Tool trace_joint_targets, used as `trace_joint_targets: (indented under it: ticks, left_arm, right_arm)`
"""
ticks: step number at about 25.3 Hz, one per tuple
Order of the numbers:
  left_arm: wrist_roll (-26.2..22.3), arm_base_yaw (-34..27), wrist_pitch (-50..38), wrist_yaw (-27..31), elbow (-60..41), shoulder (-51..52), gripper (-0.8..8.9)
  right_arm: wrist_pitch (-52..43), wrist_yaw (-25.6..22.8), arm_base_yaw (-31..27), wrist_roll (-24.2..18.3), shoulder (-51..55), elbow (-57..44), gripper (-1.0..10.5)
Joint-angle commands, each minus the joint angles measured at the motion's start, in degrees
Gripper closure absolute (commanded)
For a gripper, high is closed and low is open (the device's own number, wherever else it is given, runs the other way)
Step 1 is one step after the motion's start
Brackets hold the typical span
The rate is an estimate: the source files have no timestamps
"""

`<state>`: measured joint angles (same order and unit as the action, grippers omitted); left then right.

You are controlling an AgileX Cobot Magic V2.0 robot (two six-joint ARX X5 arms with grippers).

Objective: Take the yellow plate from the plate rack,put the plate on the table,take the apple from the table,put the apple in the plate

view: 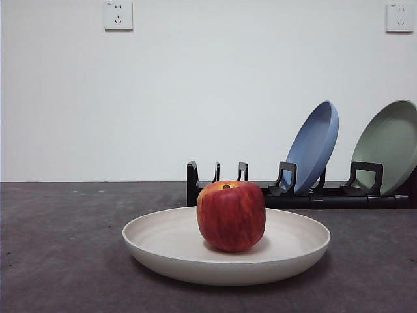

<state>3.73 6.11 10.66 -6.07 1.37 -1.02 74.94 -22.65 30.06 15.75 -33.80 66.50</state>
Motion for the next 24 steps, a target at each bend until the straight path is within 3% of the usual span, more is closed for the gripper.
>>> trace_joint_targets:
  ticks: [1, 4, 7, 11, 16, 24]
  left_arm:
    - [0.52, -0.20, -0.44, 0.04, -0.55, -0.15, 8.17]
    - [0.52, -0.20, -0.44, 0.04, -0.55, -0.26, 8.17]
    - [0.52, -0.20, -0.44, 0.04, -0.55, -0.28, 8.17]
    - [0.52, -0.20, -0.44, 0.04, -0.55, -0.28, 8.17]
    - [0.52, -0.20, -0.44, 0.04, -0.55, -0.28, 8.17]
    - [0.52, -0.20, -0.44, 0.04, -0.55, -0.37, 8.17]
  right_arm:
    - [-7.15, -0.57, -8.83, -1.05, 4.28, -0.44, 9.5]
    - [-24.11, -0.92, -18.25, -8.39, 10.56, -3.87, 9.5]
    - [-38.36, 1.51, -23.96, -8.96, 16.11, -11.72, 9.5]
    - [-53.70, 6.95, -27.10, -8.87, 22.71, -29.07, 9.5]
    - [-62.82, 8.35, -27.93, -8.85, 28.41, -45.51, 9.5]
    - [-64.78, 8.11, -27.93, -8.87, 33.35, -60.08, 9.5]
